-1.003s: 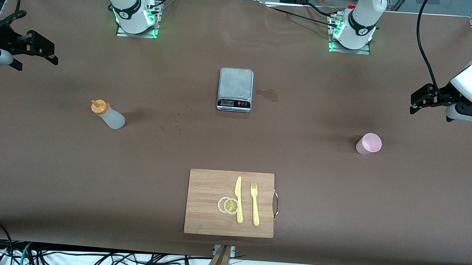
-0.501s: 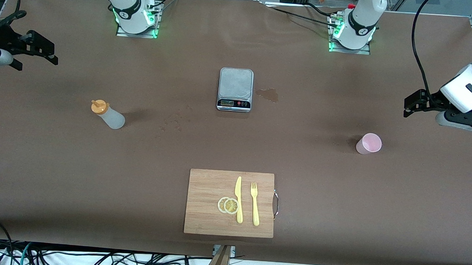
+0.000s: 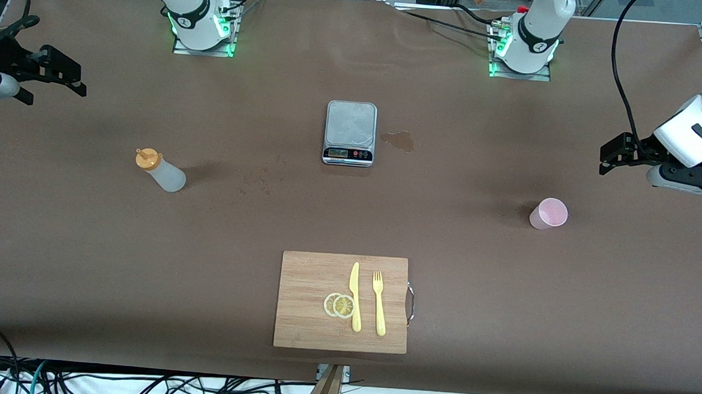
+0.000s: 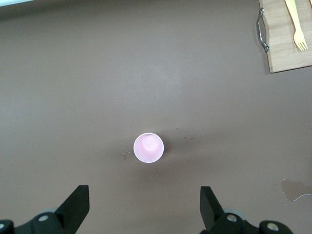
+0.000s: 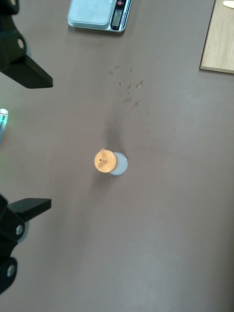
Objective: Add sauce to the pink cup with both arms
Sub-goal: 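Move the left gripper toward the pink cup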
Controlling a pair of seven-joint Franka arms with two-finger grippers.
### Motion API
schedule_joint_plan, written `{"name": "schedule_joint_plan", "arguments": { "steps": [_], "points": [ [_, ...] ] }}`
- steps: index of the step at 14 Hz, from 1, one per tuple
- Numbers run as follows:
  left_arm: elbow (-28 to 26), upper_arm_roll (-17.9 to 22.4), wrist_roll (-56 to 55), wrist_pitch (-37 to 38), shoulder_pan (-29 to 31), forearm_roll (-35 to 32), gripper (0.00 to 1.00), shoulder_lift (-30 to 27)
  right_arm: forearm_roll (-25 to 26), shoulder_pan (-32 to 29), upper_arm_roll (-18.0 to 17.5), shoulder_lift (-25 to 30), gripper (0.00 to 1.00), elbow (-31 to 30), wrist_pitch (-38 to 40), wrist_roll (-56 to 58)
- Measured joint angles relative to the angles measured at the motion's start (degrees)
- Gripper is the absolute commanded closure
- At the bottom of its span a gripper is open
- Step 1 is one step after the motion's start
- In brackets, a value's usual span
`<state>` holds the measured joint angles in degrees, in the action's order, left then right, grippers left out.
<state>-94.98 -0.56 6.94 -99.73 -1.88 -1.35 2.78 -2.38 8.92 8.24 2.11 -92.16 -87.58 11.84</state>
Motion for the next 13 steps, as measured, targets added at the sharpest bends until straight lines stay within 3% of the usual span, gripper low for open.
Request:
{"name": "schedule_joint_plan", "arguments": {
  "steps": [7,13],
  "points": [
    [1.7,-2.5,0.0,0.6,-0.2,0.0,0.0,1.2,0.0,0.0,0.0,0.0,0.0,0.0,0.0,0.0],
    [1.9,-2.3,0.0,0.7,0.2,0.0,0.0,1.5,0.0,0.0,0.0,0.0,0.0,0.0,0.0,0.0]
  ]
}}
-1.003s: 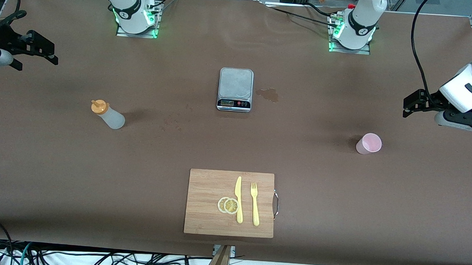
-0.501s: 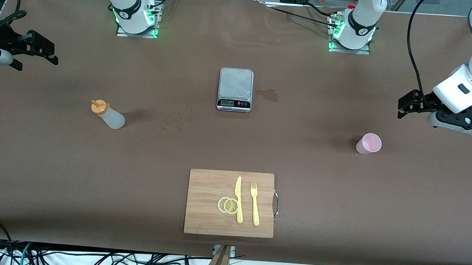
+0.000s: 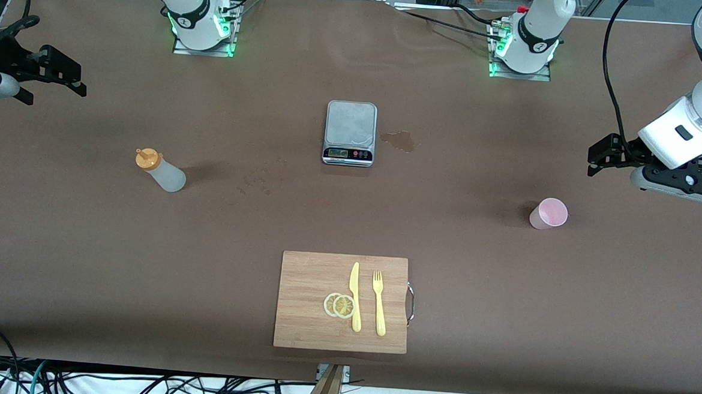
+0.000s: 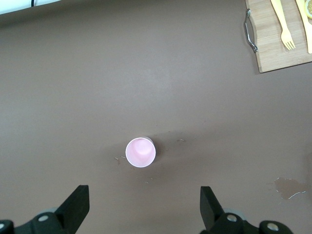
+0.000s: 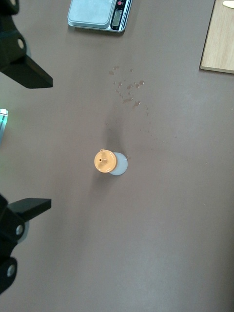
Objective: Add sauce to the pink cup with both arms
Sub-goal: 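Move the left gripper toward the pink cup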
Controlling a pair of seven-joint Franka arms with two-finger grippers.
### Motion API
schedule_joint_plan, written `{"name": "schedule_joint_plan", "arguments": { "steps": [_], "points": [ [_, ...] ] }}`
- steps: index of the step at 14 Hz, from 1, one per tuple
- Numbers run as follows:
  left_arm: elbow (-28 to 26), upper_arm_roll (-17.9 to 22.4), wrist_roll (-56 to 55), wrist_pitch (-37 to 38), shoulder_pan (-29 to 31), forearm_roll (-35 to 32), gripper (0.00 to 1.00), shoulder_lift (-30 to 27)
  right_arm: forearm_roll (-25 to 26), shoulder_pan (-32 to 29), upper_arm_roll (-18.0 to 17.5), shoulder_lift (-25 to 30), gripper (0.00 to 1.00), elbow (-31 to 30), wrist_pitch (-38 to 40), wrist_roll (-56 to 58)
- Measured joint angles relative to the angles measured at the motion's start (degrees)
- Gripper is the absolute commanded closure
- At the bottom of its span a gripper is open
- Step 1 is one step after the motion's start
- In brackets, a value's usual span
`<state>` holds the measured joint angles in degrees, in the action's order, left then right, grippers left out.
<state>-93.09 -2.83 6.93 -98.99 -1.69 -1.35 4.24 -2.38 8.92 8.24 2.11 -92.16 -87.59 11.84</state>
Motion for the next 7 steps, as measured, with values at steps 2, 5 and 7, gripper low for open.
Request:
{"name": "schedule_joint_plan", "arguments": {
  "steps": [2,5,7],
  "points": [
    [0.0,0.1,0.0,0.1,0.1,0.0,0.0,0.2,0.0,0.0,0.0,0.0,0.0,0.0,0.0,0.0],
    [0.0,0.3,0.0,0.1,0.2,0.0,0.0,0.8,0.0,0.0,0.0,0.0,0.0,0.0,0.0,0.0],
    [0.0,0.5,0.0,0.1,0.4,0.0,0.0,1.0,0.0,0.0,0.0,0.0,0.0,0.0,0.0,0.0]
  ]
}}
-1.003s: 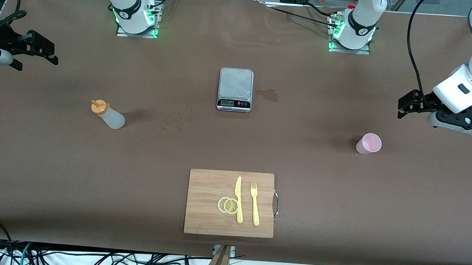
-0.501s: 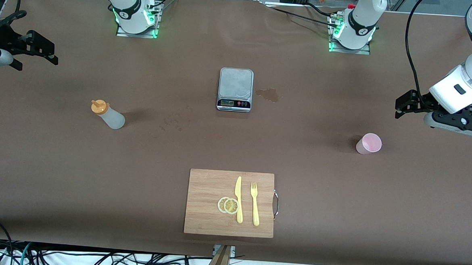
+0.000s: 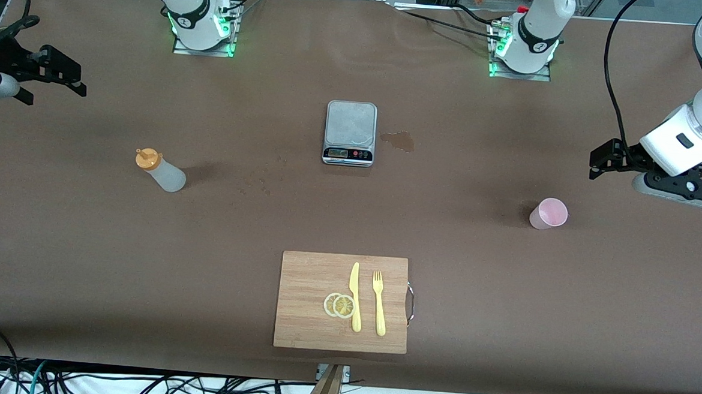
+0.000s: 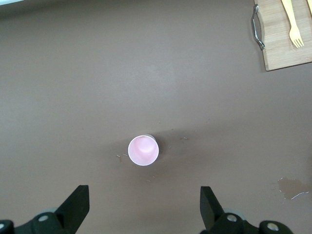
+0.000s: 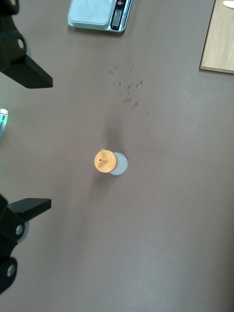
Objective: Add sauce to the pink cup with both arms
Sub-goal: 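Move the left gripper toward the pink cup, then lower the left gripper and grasp the pink cup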
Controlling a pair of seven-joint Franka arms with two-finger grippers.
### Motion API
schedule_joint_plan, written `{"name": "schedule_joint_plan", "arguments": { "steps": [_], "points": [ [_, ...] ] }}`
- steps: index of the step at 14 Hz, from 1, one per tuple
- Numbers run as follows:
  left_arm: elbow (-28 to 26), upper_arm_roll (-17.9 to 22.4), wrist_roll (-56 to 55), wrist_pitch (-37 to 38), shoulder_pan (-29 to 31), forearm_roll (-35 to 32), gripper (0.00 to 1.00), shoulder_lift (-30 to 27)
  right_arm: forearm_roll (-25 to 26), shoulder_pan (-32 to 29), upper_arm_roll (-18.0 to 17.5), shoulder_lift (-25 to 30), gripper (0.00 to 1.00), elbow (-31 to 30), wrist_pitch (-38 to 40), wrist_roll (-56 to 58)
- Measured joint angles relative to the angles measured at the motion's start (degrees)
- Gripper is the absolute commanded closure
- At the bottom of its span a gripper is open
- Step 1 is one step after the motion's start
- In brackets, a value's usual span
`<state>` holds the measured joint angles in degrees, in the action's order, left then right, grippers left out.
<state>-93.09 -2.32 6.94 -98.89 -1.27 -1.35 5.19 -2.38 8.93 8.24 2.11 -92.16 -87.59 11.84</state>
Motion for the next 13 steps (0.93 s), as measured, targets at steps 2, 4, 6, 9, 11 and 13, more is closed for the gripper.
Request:
{"name": "schedule_joint_plan", "arguments": {
  "steps": [2,4,6,9,11,13],
  "points": [
    [0.0,0.0,0.0,0.0,0.2,0.0,0.0,0.0,0.0,0.0,0.0,0.0,0.0,0.0,0.0,0.0],
    [0.0,0.0,0.0,0.2,0.2,0.0,0.0,0.1,0.0,0.0,0.0,0.0,0.0,0.0,0.0,0.0],
    [-0.1,0.0,0.4,1.2,0.3,0.0,0.0,1.2,0.0,0.0,0.0,0.0,0.0,0.0,0.0,0.0],
    [-0.4,0.0,3.3,2.3,2.0,0.0,0.0,4.6,0.0,0.0,0.0,0.0,0.0,0.0,0.0,0.0],
    [-2.0,0.0,5.7,1.5,3.4,0.0,0.0,6.1,0.0,0.0,0.0,0.0,0.0,0.0,0.0,0.0],
    [-4.4,0.0,8.1,-2.1,3.8,0.0,0.0,6.6,0.0,0.0,0.0,0.0,0.0,0.0,0.0,0.0]
  ]
}}
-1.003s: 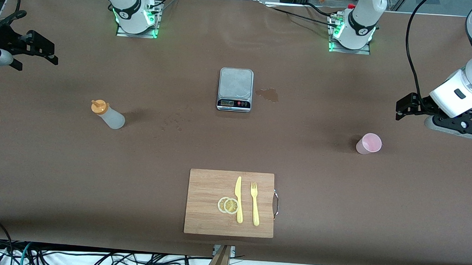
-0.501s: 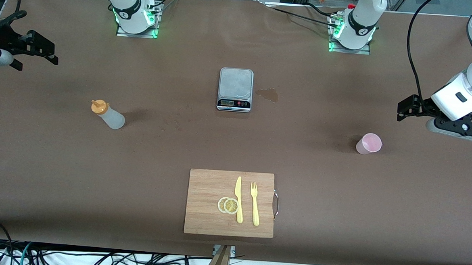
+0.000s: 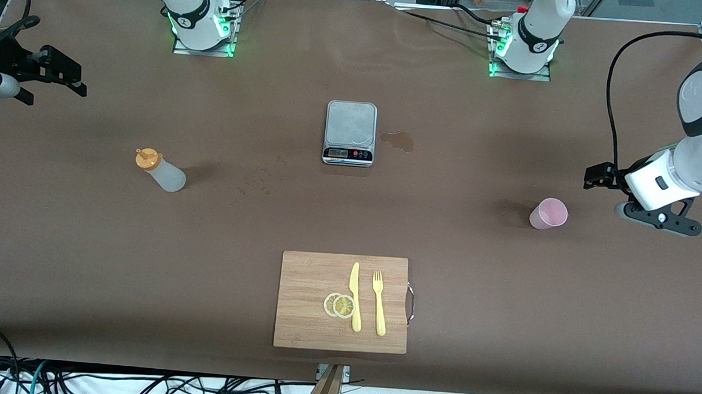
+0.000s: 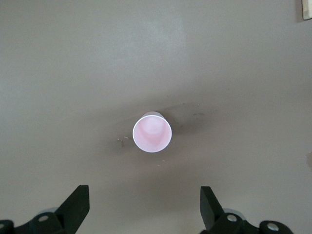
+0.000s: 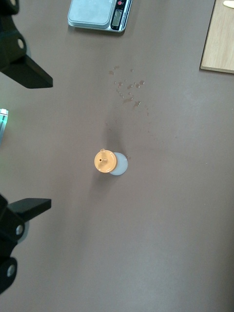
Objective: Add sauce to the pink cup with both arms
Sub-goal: 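Lower the left gripper and grasp the pink cup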
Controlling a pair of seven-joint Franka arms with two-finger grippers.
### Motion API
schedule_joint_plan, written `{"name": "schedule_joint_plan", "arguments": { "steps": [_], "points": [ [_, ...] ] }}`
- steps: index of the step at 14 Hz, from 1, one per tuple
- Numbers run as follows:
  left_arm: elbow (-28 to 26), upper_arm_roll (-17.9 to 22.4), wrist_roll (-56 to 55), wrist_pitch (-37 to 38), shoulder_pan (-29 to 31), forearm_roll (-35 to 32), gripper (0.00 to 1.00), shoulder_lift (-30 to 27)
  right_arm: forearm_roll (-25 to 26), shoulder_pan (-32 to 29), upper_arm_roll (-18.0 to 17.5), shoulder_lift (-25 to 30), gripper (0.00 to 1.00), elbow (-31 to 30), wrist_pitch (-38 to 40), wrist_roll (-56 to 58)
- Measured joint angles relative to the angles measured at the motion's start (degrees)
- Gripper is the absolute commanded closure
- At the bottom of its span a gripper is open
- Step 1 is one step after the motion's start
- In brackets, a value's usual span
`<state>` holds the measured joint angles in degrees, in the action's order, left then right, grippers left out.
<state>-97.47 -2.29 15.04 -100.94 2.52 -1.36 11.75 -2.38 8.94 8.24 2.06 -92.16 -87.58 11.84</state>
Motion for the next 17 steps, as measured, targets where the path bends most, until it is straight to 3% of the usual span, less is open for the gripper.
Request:
{"name": "schedule_joint_plan", "arguments": {
  "steps": [8,12,14,17],
  "points": [
    [-17.1,-0.2,8.1,-23.8,3.0,0.0,0.0,2.6,0.0,0.0,0.0,0.0,0.0,0.0,0.0,0.0],
    [-20.8,-0.2,11.6,-31.8,3.0,-0.3,0.02,4.8,0.0,0.1,0.0,0.0,0.0,0.0,0.0,0.0],
    [-20.9,-0.2,13.2,-33.4,3.5,-1.0,0.1,6.4,0.0,0.0,0.0,0.0,0.0,0.0,0.0,0.0],
    [-20.9,-0.1,16.7,-35.0,4.9,-1.0,0.41,8.5,0.0,0.1,0.0,0.0,0.0,0.0,0.0,0.0]
  ]
}}
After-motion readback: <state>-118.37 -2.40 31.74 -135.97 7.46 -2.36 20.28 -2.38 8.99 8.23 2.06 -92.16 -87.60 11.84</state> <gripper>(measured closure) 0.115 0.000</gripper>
